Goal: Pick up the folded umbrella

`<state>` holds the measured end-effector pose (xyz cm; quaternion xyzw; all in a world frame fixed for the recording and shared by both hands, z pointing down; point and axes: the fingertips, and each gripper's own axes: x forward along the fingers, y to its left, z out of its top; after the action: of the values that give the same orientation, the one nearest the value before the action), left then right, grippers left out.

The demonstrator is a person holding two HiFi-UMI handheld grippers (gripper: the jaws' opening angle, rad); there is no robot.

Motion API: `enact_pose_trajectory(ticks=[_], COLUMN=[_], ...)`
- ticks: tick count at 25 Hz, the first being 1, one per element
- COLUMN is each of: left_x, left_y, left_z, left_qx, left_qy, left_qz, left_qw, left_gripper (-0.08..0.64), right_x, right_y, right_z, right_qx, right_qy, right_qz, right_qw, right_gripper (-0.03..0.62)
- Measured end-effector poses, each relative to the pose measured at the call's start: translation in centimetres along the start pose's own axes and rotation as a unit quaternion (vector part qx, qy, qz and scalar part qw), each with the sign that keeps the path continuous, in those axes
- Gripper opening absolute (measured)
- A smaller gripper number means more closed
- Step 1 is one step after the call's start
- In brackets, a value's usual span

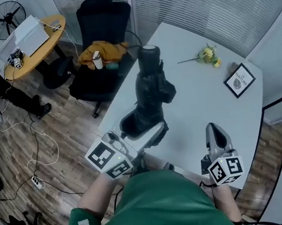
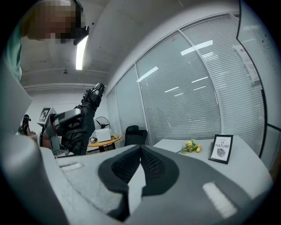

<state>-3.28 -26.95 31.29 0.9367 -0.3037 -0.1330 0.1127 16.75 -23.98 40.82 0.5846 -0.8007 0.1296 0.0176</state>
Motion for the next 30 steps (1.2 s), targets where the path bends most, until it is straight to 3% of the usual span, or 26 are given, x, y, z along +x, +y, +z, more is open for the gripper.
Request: enact_pose_trajectory(ticks=[11,30], left_x=[-1.0,-1.2], left_y=[0.1,2.1], left_z=[-1.4,-2.0], left_qx=[0.036,-0.018], left_qy=[0.015,0.014], left_qz=[0.002,0.015], left_qw=[0.9992,0.9996], left_gripper=[0.288,0.288], right_x=[0.3,1.9], right_y=[3.1,3.2], right_z=[2.7,2.8], right_qx=[-0.049,-0.038], right_qy=[-0.043,-0.038], right_qz=[0.036,0.050], right_qw=[0.997,0.997], right_gripper=[0.003,0.003])
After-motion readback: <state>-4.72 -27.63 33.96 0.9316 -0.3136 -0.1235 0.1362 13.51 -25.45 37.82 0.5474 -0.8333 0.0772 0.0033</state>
